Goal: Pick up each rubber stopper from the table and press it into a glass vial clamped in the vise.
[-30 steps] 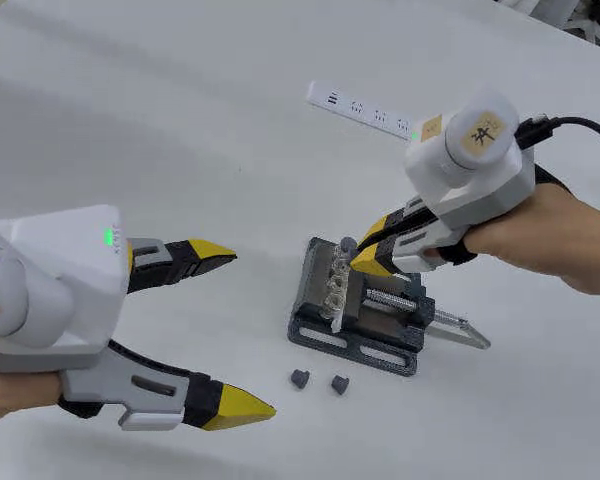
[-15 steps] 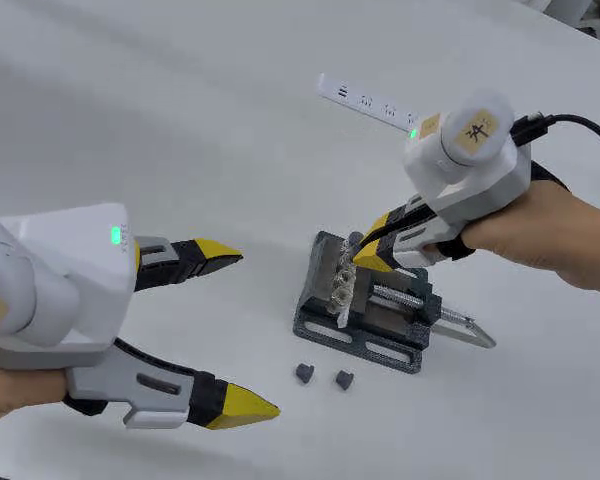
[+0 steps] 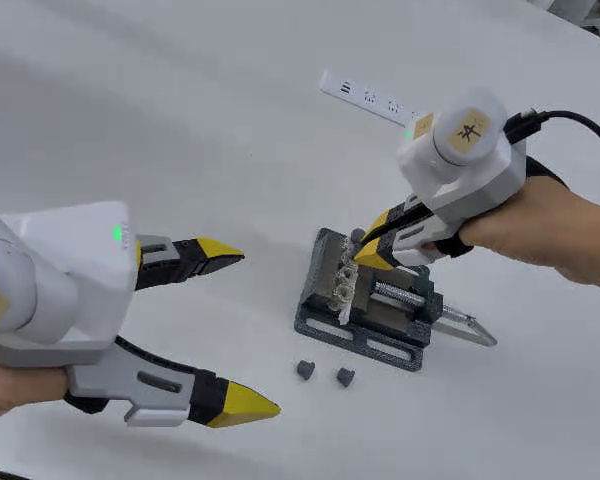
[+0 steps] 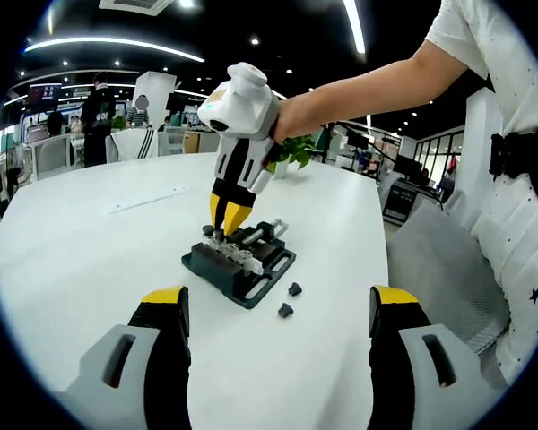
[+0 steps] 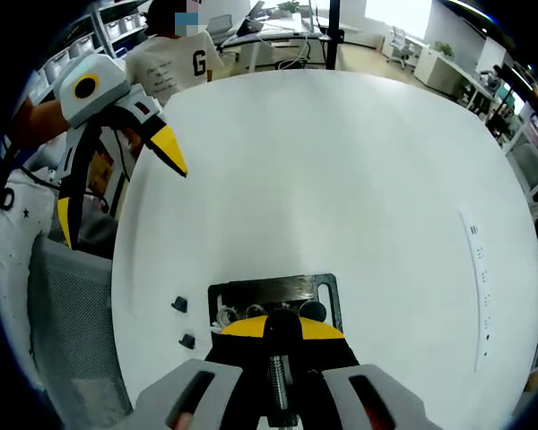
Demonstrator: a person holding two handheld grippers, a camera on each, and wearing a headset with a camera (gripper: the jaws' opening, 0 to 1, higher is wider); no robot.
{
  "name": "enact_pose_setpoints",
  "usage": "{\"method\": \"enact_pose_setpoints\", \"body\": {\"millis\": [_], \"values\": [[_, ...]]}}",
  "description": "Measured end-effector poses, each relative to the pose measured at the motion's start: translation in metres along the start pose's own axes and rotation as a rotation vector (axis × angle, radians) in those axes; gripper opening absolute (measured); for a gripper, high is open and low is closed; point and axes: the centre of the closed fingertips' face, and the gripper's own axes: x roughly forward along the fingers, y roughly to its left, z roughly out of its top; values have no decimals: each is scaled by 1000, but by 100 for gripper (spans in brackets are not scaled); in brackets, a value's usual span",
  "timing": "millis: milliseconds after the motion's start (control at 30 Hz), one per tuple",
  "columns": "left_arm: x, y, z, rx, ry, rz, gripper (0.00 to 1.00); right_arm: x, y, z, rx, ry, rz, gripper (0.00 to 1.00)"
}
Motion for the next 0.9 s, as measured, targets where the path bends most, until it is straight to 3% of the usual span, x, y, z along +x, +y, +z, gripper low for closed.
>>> {"method": "enact_pose_setpoints", "body": {"millis": [900], "values": [[2,-2,1,-13,-14,0,80,3,-1,-1,-2,43,-22,4]]}}
